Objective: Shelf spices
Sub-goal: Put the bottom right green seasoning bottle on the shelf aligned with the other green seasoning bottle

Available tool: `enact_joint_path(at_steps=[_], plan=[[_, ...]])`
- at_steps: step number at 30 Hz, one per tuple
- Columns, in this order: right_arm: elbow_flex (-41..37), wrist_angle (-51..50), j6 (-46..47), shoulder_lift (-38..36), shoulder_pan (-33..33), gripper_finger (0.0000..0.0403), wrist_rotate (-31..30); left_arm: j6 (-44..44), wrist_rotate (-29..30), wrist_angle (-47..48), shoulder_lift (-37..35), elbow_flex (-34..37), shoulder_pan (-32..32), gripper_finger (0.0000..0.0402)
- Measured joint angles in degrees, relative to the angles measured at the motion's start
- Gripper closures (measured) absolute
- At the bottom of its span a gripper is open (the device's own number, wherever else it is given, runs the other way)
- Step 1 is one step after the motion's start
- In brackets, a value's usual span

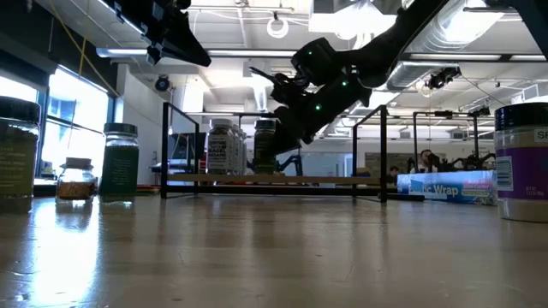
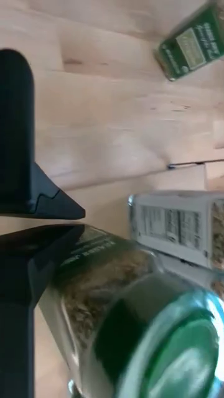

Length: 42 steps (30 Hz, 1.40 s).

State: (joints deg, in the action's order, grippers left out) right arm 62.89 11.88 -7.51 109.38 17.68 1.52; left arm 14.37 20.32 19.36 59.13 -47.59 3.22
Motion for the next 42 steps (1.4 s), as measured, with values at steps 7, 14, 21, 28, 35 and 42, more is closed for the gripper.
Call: enact_joint_path(at_steps=[7,14,21,28,35,42], plan=[[0.0,2.67,0.0,0.0,1.55,0.0387,0.0,0.0,0.0,0.0,0.0,0.0,-0.02,0.0401],[0.0,6.73,0.01,0.09,2.33,0.0387,0.02,0.03,0.0,0.01,0.0,0.0,-0.01,0.0401],[0.02,12.2,2.09,2.82,2.68,0.0387,0.19,0.39,0.02,-0.02,0.0,0.02,0.0,0.0401],[0.02,13.14,-0.09,2.89,3.2,0.0387,-2.34,0.44,0.02,-0.02,0.0,0.02,-0.02,0.0401],[0.03,16.27,-1.53,2.8,5.07,0.0387,0.07,0.51,0.0,-0.1,0.02,0.02,-0.01,0.0401],[0.04,16.29,-1.58,2.53,4.83,0.0387,8.77,0.55,0.0,-0.13,0.02,0.02,-0.01,0.0401]])
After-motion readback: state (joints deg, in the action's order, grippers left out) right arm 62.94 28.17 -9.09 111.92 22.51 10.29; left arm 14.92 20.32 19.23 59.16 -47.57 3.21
